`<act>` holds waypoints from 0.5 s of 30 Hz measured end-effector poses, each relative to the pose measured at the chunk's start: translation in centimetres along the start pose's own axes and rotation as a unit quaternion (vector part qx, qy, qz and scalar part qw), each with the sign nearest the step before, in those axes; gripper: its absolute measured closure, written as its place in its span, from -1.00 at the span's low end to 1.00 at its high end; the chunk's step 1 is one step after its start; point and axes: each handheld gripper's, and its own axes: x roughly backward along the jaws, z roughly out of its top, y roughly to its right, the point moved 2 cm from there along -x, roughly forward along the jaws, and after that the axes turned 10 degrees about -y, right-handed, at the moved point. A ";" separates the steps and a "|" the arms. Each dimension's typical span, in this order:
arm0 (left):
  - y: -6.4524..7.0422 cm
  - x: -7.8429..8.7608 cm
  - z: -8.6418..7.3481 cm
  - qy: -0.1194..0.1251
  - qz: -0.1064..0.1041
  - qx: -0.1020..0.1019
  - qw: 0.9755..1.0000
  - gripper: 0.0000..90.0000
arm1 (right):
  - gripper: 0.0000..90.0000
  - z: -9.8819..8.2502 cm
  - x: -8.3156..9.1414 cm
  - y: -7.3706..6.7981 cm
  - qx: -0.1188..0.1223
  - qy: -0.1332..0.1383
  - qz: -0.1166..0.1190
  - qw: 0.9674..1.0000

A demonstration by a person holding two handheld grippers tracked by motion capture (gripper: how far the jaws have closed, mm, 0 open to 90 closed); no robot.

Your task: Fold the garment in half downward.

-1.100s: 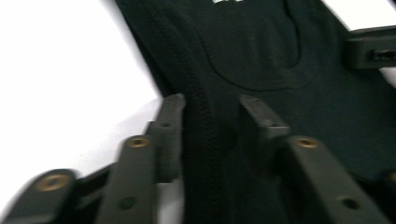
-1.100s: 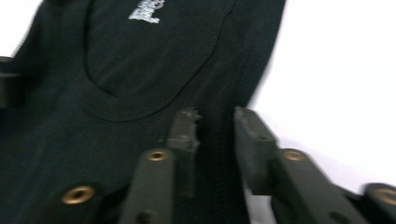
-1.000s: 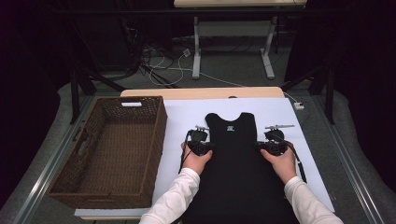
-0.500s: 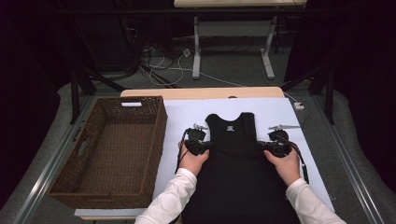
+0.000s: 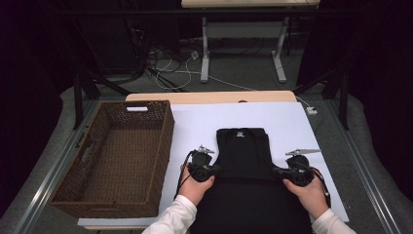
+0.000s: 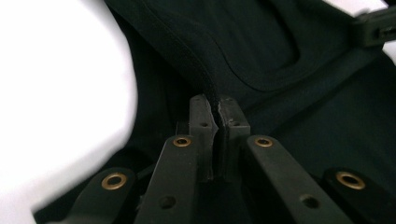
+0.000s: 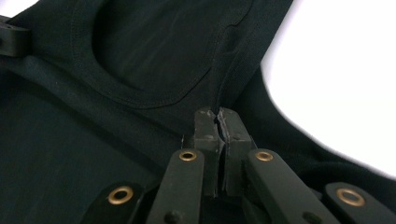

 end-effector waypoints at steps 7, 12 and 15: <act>-0.2 -0.9 -1.5 -0.017 -0.002 0.004 1.000 0.88 | 0.87 -1.2 -0.6 -0.2 0.009 -0.020 0.000 1.000; -0.2 -0.5 -1.5 -0.010 -0.001 0.011 1.000 0.68 | 0.64 -1.1 -0.5 0.1 0.000 -0.018 0.009 1.000; -0.1 0.4 -1.1 0.003 0.012 0.011 1.000 0.52 | 0.49 -0.8 0.2 0.2 -0.001 -0.003 0.011 1.000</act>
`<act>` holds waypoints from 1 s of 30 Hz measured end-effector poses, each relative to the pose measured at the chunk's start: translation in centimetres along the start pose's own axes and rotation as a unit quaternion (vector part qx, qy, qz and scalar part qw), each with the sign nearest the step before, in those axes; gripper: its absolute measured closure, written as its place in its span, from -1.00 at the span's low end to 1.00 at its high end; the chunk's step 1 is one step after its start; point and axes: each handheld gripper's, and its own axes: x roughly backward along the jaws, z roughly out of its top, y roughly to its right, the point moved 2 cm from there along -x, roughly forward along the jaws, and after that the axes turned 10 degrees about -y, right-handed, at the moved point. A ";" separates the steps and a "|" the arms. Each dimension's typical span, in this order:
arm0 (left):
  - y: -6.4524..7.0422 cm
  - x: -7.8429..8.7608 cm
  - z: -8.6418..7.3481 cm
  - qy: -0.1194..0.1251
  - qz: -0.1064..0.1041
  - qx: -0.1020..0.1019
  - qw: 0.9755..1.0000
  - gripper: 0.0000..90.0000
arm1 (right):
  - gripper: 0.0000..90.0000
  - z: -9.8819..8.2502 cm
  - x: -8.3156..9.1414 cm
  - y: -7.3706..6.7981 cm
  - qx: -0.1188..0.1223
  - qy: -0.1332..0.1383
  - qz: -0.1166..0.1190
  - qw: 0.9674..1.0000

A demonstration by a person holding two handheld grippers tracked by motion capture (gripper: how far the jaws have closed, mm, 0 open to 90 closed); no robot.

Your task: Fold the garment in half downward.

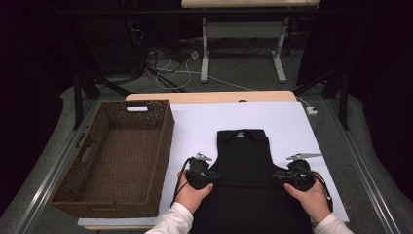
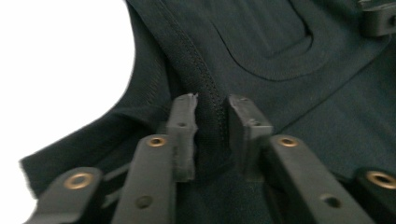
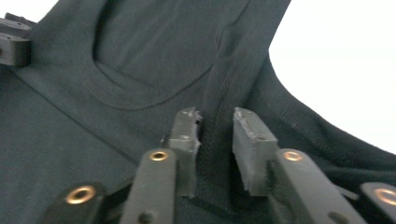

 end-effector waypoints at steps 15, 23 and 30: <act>-1.7 1.8 5.6 0.046 0.063 -0.034 0.996 -0.19 | -0.16 4.8 0.7 1.1 0.095 0.036 -0.029 0.994; -2.8 0.6 9.1 0.046 0.066 -0.050 0.995 -0.23 | -0.09 8.5 -0.6 1.7 0.117 0.032 -0.045 0.992; -4.2 -0.7 11.6 0.047 0.087 -0.064 0.993 -0.27 | -0.02 11.1 -2.0 3.1 0.123 0.067 -0.050 0.989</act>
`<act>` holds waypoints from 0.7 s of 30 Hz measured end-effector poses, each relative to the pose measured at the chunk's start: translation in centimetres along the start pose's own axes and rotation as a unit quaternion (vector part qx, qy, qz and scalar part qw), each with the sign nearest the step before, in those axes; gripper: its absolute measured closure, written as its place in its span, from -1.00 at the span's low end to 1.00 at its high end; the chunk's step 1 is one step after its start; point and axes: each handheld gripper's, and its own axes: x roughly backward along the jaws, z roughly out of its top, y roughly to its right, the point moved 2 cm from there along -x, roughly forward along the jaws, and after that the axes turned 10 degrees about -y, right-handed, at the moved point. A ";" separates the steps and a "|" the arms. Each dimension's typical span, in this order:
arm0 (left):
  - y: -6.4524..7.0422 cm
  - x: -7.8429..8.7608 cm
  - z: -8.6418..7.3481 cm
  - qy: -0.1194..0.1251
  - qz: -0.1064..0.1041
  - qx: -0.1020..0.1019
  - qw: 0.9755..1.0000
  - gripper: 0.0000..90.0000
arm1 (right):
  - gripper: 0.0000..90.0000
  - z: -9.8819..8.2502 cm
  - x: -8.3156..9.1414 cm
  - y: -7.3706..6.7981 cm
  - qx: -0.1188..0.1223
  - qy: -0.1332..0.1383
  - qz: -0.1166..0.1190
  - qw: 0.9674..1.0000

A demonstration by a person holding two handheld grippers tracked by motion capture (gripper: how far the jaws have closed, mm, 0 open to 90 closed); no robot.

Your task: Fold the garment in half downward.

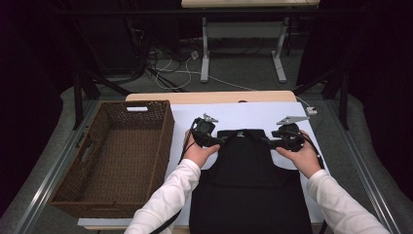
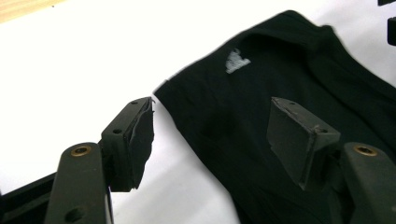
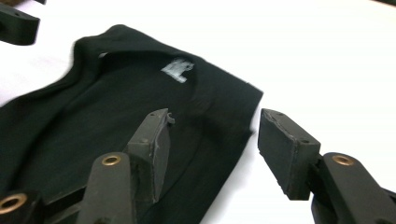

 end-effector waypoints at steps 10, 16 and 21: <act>-0.9 -2.0 1.7 -0.004 -0.008 -0.014 1.000 -0.24 | -0.06 1.7 -2.4 1.1 0.029 0.007 -0.014 0.999; -1.1 -2.5 2.3 -0.017 0.009 -0.034 0.999 -0.17 | 0.02 2.4 -3.4 1.5 0.033 0.008 -0.023 0.999; -1.3 -2.9 2.5 -0.017 0.012 -0.047 0.999 -0.12 | 0.05 2.6 -3.6 1.5 0.031 0.008 -0.020 0.999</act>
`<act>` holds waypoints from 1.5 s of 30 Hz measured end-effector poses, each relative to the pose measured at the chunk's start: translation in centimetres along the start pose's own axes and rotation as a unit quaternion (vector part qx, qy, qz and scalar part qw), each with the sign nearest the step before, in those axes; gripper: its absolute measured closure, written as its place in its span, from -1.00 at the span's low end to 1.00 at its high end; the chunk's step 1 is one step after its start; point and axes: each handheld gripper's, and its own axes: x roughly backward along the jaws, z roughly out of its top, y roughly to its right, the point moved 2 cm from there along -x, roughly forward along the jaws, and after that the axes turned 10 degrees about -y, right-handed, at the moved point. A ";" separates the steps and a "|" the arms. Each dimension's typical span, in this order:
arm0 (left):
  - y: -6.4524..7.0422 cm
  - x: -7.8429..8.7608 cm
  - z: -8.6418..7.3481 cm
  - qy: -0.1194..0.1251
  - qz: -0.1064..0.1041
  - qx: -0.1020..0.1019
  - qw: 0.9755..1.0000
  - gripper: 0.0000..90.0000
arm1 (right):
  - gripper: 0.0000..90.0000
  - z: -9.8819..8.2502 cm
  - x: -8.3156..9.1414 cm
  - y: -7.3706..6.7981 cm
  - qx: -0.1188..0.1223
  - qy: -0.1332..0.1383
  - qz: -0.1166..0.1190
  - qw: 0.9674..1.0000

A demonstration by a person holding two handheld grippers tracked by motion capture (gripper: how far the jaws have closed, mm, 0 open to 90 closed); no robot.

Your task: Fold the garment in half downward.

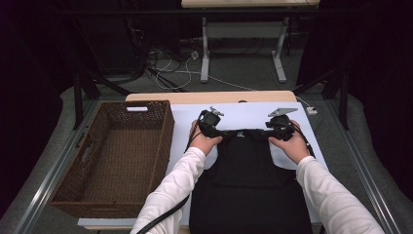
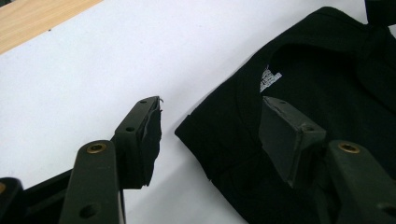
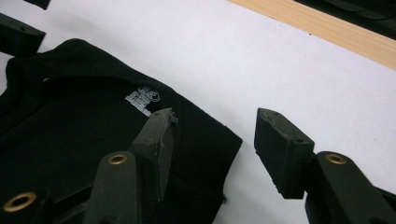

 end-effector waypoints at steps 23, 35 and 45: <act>0.7 -1.4 -1.3 -0.029 -0.011 -0.014 0.999 0.57 | 0.02 -0.5 -0.1 -0.7 0.029 -0.027 0.015 0.999; 0.4 -1.2 -1.3 -0.022 -0.018 0.005 1.000 0.93 | 0.07 -1.3 -1.3 -1.5 0.094 -0.049 0.010 0.994; 0.3 -1.5 -1.2 -0.024 -0.022 0.005 0.999 0.93 | 0.72 -1.8 -1.8 -1.4 0.107 -0.075 0.002 0.991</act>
